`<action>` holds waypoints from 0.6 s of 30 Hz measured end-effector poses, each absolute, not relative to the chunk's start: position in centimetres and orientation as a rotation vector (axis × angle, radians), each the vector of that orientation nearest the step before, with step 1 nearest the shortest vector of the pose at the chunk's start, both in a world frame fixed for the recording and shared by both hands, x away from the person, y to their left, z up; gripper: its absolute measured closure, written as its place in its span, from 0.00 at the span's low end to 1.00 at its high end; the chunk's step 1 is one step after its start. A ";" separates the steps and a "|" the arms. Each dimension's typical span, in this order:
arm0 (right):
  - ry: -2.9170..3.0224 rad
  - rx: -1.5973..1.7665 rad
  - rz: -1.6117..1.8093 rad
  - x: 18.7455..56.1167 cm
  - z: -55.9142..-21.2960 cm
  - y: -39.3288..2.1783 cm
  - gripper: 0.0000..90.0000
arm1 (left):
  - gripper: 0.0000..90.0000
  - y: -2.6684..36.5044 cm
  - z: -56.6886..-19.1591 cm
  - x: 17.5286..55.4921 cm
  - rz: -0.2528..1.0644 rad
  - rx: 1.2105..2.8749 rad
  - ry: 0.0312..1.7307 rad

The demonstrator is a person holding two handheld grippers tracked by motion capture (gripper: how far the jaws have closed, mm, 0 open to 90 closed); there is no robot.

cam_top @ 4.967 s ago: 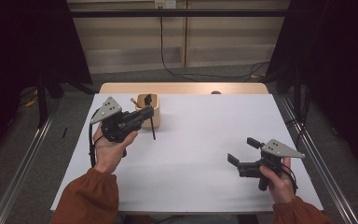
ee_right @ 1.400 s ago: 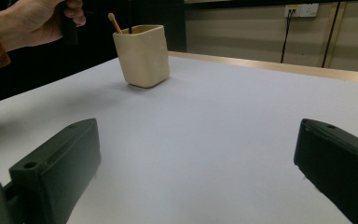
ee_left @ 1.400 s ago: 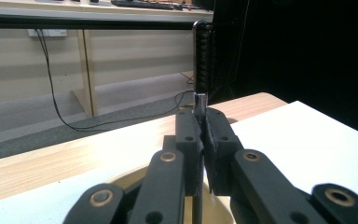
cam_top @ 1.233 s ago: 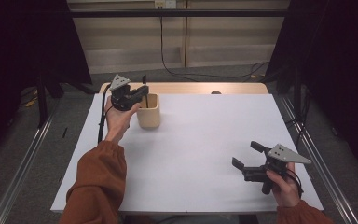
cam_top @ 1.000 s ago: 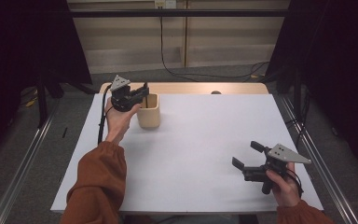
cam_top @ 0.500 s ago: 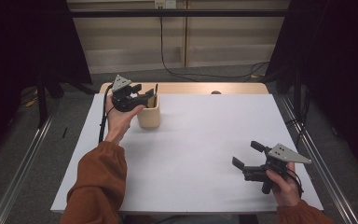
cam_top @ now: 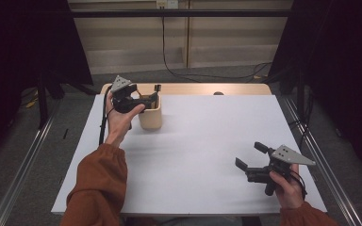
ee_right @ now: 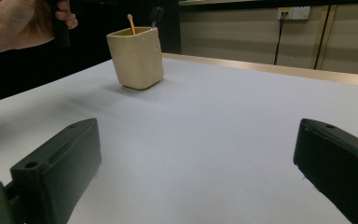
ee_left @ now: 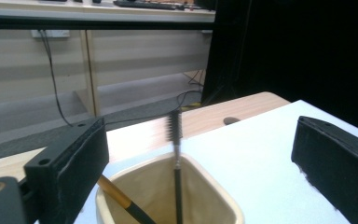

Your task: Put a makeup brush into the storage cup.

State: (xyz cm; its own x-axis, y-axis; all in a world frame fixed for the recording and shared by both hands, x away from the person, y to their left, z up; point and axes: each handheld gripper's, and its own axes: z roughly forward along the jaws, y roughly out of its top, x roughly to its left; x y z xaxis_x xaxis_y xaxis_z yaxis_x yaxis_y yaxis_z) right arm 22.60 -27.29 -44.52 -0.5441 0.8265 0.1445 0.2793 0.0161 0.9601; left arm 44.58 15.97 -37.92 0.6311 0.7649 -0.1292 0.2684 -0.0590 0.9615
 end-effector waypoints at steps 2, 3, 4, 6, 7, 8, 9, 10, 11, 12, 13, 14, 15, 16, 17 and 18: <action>1.833 1.132 1.553 22.5 -44.5 -27.3 0.00 | 0.04 16.0 -37.7 44.3 0.504 1.626 0.858; 1.832 1.134 1.551 22.5 -44.5 -27.3 0.00 | 0.04 16.0 -37.6 44.2 0.504 1.634 0.851; 1.830 1.135 1.552 22.5 -44.5 -27.3 0.00 | 0.04 16.0 -37.6 44.1 0.509 1.636 0.852; 1.829 1.133 1.553 22.4 -44.5 -27.3 0.00 | 0.04 16.2 -37.7 43.8 0.501 1.647 0.857; 1.829 1.130 1.554 22.4 -44.4 -27.4 0.00 | 0.04 16.4 -37.9 43.7 0.486 1.648 0.854; 1.825 1.128 1.558 22.4 -44.4 -27.4 0.00 | 0.04 16.4 -37.9 43.6 0.484 1.653 0.855; 1.821 1.128 1.563 22.4 -44.3 -27.5 0.00 | 0.04 16.6 -38.0 43.5 0.491 1.660 0.854; 1.819 1.128 1.563 22.3 -44.3 -27.5 0.00 | 0.04 16.6 -38.0 43.4 0.485 1.658 0.853; 1.820 1.131 1.564 22.3 -44.3 -27.5 0.00 | 0.04 16.7 -38.0 43.3 0.485 1.660 0.853; 1.823 1.130 1.559 22.4 -44.3 -27.5 0.00 | 0.04 16.7 -38.0 43.2 0.487 1.660 0.855; 1.822 1.130 1.561 22.3 -44.3 -27.5 0.00 | 0.04 16.8 -38.0 43.1 0.487 1.657 0.851; 1.823 1.127 1.564 22.3 -44.3 -27.5 0.00 | 0.04 16.9 -38.0 43.0 0.491 1.660 0.842; 1.821 1.122 1.564 22.3 -44.3 -27.5 0.00 | 0.04 16.8 -37.9 42.8 0.497 1.656 0.846; 1.820 1.124 1.562 22.3 -44.3 -27.5 0.00 | 0.04 16.8 -37.9 42.7 0.504 1.651 0.846; 1.820 1.125 1.561 22.2 -44.3 -27.5 0.00 | 0.04 16.9 -37.9 42.5 0.523 1.655 0.840; 1.820 1.121 1.561 22.2 -44.3 -27.5 0.00 | 0.04 16.9 -38.0 42.4 0.538 1.649 0.838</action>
State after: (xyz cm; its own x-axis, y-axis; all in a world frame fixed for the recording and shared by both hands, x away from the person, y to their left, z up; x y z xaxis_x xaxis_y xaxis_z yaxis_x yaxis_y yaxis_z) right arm 22.21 -27.52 -44.30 -0.5427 0.8276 0.1430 0.2672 0.0087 0.9636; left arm 42.39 16.93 -38.03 0.6396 0.7639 -0.0858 0.2404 -0.0928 0.9662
